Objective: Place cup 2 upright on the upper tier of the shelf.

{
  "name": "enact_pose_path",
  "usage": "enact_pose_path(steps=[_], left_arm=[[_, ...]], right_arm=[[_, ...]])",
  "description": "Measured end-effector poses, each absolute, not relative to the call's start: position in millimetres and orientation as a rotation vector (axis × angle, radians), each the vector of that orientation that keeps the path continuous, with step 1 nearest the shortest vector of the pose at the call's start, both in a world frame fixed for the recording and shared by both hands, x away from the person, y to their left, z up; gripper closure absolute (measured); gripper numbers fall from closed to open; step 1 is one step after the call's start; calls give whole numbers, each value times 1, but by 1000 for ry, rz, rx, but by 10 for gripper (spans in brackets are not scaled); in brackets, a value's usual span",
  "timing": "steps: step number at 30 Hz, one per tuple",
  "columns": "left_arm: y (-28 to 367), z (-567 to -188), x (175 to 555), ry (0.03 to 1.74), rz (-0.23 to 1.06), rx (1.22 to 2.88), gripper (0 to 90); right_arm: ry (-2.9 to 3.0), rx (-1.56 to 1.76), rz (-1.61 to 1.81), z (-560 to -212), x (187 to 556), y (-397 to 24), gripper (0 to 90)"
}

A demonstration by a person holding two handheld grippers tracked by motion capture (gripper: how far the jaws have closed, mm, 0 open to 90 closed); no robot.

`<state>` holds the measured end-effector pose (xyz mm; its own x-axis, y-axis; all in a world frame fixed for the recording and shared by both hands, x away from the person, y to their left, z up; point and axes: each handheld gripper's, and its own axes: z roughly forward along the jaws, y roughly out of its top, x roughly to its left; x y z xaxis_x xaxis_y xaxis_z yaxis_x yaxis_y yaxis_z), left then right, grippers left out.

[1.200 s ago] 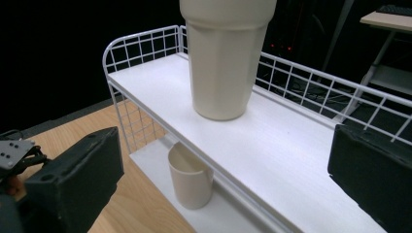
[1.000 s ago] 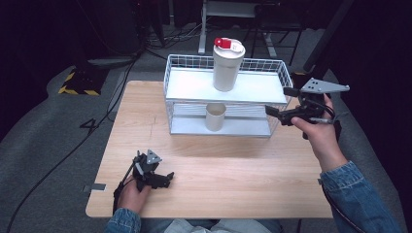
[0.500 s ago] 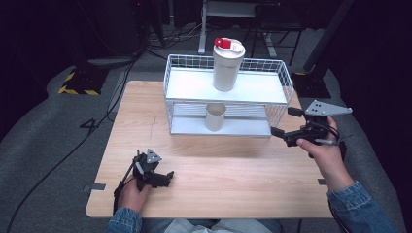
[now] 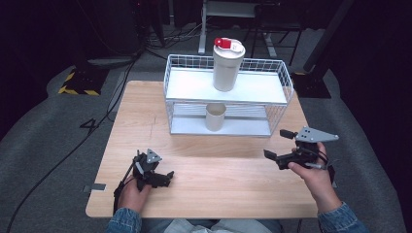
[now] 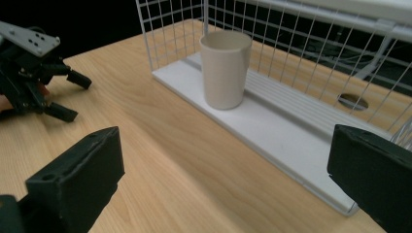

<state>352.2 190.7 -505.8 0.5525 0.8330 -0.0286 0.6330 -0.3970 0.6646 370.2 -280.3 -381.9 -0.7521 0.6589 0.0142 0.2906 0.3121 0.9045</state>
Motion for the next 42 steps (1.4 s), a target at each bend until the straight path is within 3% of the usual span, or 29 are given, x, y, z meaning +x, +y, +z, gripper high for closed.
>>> enact_pose_path(steps=[24, 42], left_arm=[[190, -506, 352, 1178, 411, 2158, 0], [190, -506, 352, 1178, 415, 2157, 0]], right_arm=[[2381, 994, 1240, -473, 356, -287, 11], [2422, 1007, 1095, -502, 348, -294, 33]])
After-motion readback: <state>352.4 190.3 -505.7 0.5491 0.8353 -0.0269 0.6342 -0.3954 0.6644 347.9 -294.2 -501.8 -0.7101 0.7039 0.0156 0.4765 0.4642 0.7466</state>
